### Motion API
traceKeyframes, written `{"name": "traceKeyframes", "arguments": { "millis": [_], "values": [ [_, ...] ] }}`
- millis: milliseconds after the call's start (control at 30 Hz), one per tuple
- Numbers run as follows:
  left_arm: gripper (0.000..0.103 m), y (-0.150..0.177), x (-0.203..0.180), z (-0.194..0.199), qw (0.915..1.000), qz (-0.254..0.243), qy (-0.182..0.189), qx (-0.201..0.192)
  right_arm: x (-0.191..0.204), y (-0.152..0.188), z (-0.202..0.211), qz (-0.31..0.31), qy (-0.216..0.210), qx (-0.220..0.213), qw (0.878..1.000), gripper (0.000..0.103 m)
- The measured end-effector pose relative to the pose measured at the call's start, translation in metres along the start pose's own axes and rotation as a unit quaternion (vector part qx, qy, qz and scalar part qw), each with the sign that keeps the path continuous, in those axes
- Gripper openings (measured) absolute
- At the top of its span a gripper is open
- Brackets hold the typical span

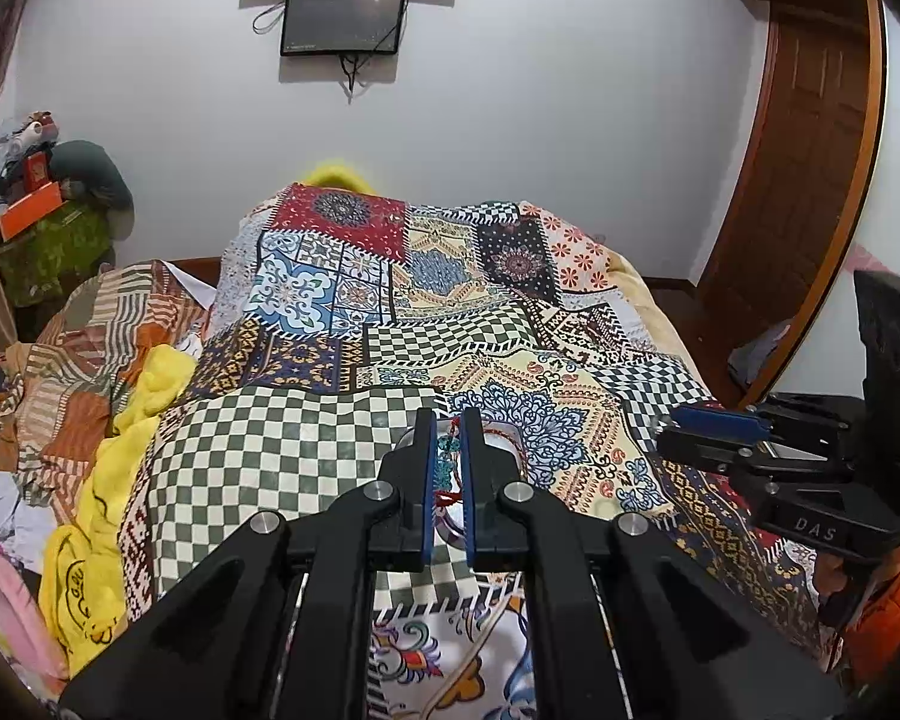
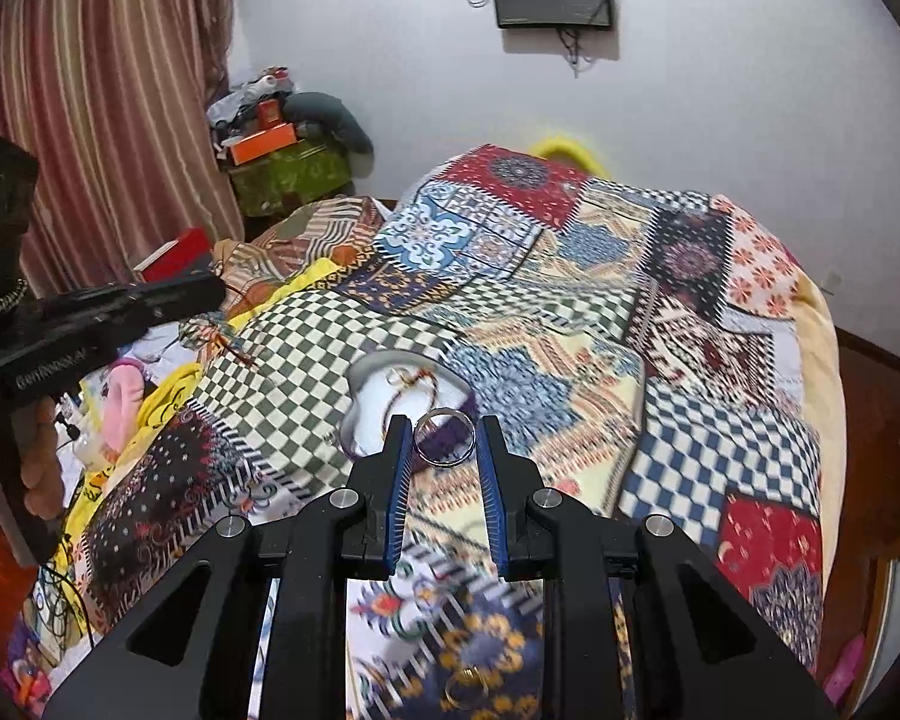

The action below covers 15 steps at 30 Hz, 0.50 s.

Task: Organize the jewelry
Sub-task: 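Carry both items over the purple tin and open both tools to drop them in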

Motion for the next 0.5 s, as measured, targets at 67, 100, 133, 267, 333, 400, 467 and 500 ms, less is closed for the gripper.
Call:
{"name": "traceKeyframes", "arguments": {
  "millis": [67, 100, 133, 267, 333, 400, 467, 500],
  "values": [
    [0.005, 0.001, 0.000, -0.010, 1.0000, 0.000, 0.003, 0.004, 0.003, -0.003, -0.009, 0.006, -0.004, 0.004, 1.000, 0.020],
    [0.005, 0.001, 0.000, -0.013, 1.0000, 0.001, 0.005, 0.006, 0.004, -0.004, -0.014, 0.009, -0.005, 0.007, 1.000, 0.020],
    [0.005, 0.002, 0.000, -0.019, 0.9999, 0.004, 0.009, 0.008, 0.005, -0.005, -0.020, 0.013, -0.006, 0.011, 1.000, 0.020],
    [0.005, 0.004, -0.001, -0.038, 0.9996, 0.010, 0.017, 0.019, 0.005, -0.004, -0.041, 0.024, -0.014, 0.031, 0.999, 0.020],
    [0.005, 0.007, -0.002, -0.048, 0.9994, 0.011, 0.019, 0.026, 0.005, -0.001, -0.050, 0.029, -0.018, 0.043, 0.998, 0.020],
    [0.005, 0.010, -0.002, -0.058, 0.9992, 0.011, 0.022, 0.033, 0.005, 0.003, -0.060, 0.032, -0.023, 0.056, 0.998, 0.020],
    [0.005, 0.015, -0.002, -0.068, 0.9990, 0.009, 0.019, 0.040, 0.005, 0.006, -0.068, 0.034, -0.024, 0.064, 0.997, 0.020],
    [0.005, 0.018, -0.001, -0.071, 0.9988, 0.010, 0.019, 0.043, 0.005, 0.008, -0.073, 0.035, -0.024, 0.068, 0.997, 0.020]
  ]
}}
Point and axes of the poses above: each gripper's, at about its wrist camera, not at the fingertips, and z roughly against the way its jaws point, x to its left, y to its underside, the point moved 7 cm from there along -z, roughly the way its jaws point, and after that the axes turned 14 degrees about -x, right-handed, at the moved point
